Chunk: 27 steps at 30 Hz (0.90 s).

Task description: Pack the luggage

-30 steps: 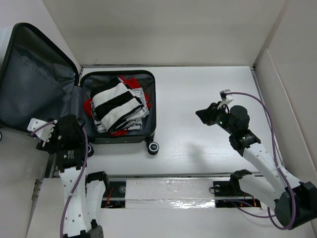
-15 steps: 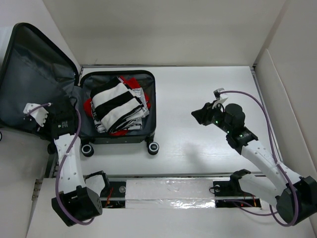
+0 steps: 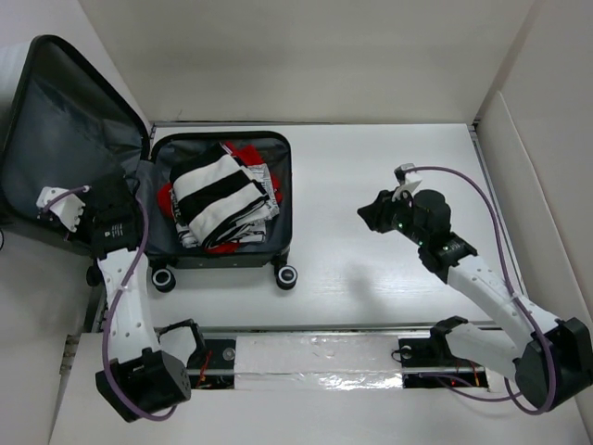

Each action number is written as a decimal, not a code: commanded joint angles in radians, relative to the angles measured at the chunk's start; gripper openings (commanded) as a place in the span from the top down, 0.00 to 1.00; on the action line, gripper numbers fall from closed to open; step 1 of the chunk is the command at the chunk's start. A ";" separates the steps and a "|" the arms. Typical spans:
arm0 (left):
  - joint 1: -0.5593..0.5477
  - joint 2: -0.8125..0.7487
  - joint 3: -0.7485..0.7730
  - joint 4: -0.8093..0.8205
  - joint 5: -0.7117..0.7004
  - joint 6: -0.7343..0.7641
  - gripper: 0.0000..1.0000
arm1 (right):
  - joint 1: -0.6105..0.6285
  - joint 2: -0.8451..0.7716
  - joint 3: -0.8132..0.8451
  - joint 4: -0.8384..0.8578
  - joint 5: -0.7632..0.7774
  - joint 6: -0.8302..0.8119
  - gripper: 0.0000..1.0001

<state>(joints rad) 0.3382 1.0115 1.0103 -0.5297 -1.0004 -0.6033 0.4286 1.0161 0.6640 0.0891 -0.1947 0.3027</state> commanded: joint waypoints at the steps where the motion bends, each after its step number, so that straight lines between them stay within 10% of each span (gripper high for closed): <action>1: -0.103 -0.069 0.001 0.097 0.198 0.008 1.00 | 0.015 0.032 0.049 0.023 0.005 -0.014 0.64; 11: -0.542 -0.198 -0.108 0.206 0.342 -0.053 1.00 | 0.062 0.157 0.078 0.041 0.020 -0.004 0.62; 20: -0.554 -0.314 -0.256 0.356 0.634 0.006 1.00 | 0.082 0.274 0.134 0.132 0.110 0.085 0.57; 27: -0.554 -0.260 -0.193 0.370 0.655 0.053 1.00 | 0.004 0.620 0.434 0.031 0.035 0.116 0.21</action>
<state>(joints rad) -0.1688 0.7300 0.7734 -0.2848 -0.6243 -0.5312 0.4511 1.5417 0.9531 0.1440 -0.1127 0.3981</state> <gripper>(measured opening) 0.133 0.778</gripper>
